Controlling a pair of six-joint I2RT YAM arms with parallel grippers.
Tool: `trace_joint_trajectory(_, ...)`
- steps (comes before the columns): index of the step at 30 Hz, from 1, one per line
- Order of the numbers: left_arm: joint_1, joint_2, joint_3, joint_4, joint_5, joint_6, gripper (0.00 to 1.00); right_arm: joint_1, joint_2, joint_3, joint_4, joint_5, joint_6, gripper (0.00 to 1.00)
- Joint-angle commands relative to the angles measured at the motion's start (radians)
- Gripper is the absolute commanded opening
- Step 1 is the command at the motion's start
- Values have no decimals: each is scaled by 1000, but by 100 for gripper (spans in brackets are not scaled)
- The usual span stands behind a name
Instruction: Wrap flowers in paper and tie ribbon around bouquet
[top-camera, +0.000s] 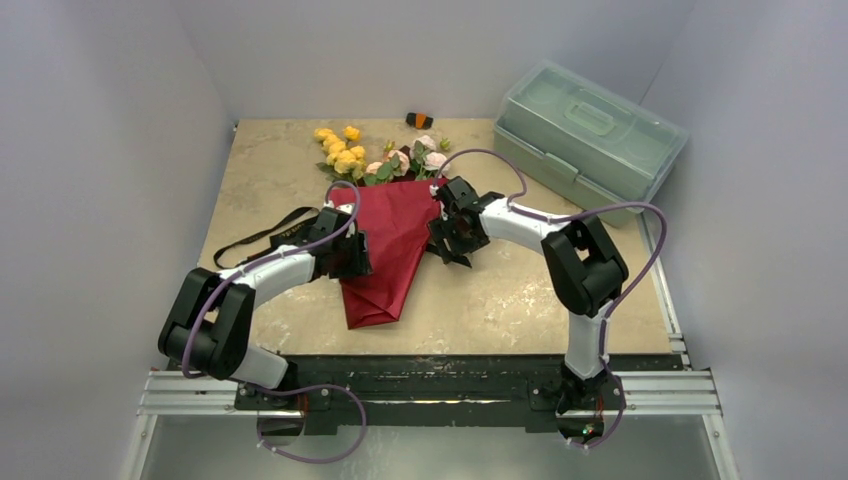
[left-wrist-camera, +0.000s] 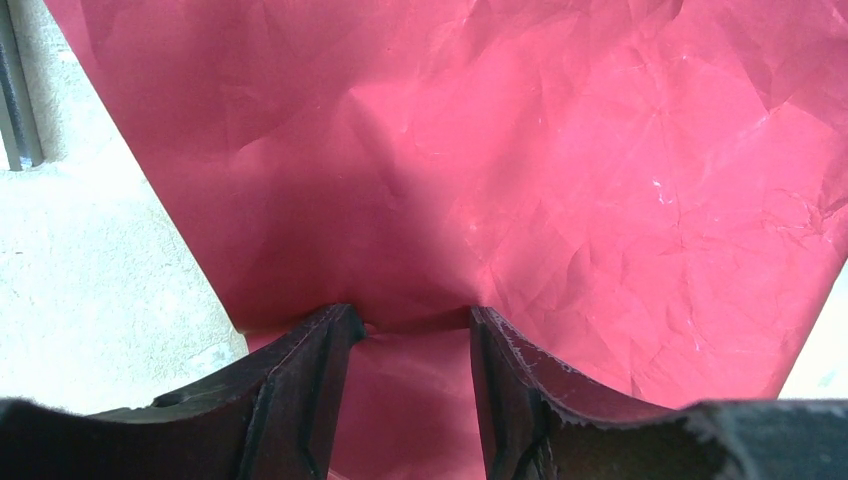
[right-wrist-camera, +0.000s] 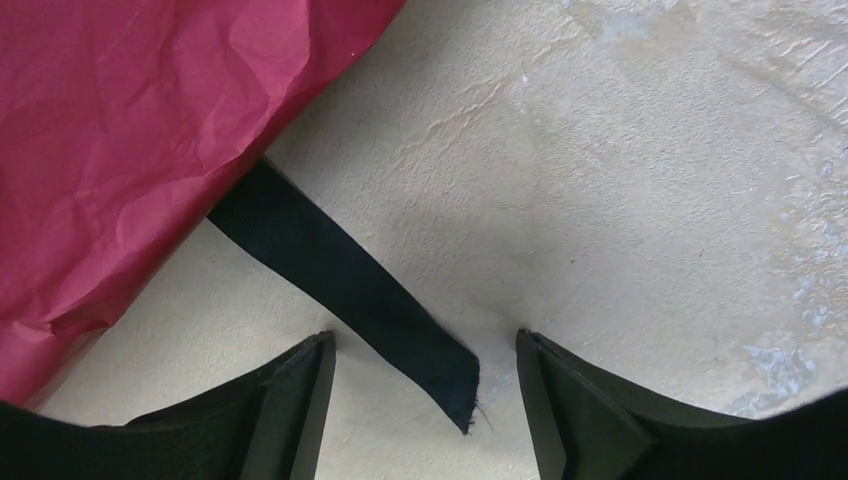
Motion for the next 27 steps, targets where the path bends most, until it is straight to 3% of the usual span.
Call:
trace_joint_trajectory(1,2,38,-8,-78,-62,24,51,17,41,23,-7,-28,-19,66)
trace_joint_trajectory(4,3,40,-8,-73,-65,21,51,22,53,8,-5,-18,-4,43)
trace_joint_trajectory(7,3,43,-6,-70,-65,20,51,30,60,-19,8,-33,9,33)
trace_joint_trajectory(13,3,61,3,-68,-60,23,50,32,62,-17,17,-56,13,0)
trace_joint_trajectory(18,2,69,26,-83,-54,33,48,-2,-42,-2,2,23,95,0)
trace_joint_trajectory(27,-59,98,61,-88,-41,58,46,-247,-256,-69,-69,0,193,0)
